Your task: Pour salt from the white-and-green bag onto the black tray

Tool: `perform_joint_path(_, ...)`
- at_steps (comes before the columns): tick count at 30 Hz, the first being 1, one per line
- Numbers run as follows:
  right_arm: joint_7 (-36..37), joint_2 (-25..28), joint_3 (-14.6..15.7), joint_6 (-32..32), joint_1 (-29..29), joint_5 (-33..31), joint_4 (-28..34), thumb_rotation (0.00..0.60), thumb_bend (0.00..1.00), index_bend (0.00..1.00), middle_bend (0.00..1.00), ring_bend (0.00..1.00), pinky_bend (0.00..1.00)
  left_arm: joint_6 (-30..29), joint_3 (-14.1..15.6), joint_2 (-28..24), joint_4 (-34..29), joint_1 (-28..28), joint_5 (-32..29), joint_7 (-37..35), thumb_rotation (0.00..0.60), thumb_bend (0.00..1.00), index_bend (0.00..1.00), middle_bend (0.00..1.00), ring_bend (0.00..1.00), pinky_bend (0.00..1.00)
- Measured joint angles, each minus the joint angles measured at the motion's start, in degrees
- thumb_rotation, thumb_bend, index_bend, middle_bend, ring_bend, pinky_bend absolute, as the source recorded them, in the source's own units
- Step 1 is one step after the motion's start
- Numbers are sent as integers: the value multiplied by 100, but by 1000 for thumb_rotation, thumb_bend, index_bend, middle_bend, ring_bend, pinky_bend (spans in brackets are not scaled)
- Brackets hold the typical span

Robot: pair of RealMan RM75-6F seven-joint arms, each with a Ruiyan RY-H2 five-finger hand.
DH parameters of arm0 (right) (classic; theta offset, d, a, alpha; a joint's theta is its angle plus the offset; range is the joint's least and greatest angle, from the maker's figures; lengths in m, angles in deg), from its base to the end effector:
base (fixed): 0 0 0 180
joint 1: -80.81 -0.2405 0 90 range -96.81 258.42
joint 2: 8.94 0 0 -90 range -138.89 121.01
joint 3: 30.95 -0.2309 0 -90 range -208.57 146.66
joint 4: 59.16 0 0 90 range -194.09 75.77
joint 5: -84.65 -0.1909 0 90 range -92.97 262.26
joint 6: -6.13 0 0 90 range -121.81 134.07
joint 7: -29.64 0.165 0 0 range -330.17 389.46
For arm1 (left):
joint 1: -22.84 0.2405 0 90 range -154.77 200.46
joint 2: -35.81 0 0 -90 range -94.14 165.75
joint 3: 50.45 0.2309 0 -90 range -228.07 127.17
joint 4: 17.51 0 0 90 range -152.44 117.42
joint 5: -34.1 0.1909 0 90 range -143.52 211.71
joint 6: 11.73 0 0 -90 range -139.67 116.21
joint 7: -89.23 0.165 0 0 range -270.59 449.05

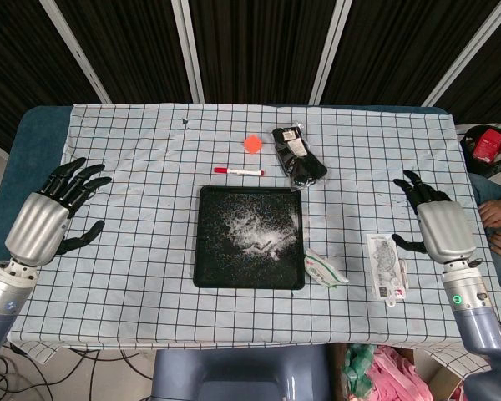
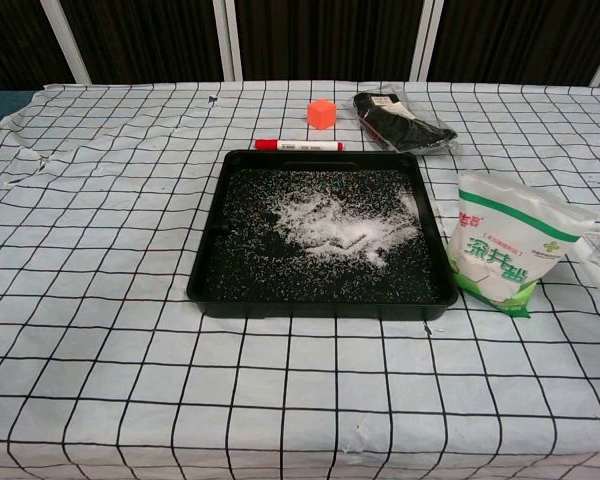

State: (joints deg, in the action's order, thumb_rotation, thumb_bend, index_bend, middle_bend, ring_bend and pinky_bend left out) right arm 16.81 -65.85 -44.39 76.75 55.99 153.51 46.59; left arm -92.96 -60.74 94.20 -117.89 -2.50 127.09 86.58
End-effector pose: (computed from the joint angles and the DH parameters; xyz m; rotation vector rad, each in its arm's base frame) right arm -0.1867 -0.3064 0.1828 1.4823 -0.8188 0.9595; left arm -0.1412 0.2858 0.1847 -1.6494 -0.6087 -1.3459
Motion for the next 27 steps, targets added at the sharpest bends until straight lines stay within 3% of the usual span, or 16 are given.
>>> perform_joint_path(27,59,-25,37,-6,18,-17,102,600,105,142,62,197,305,-285,124,-139,233,222,118,-134,600,314,195,126,31,128)
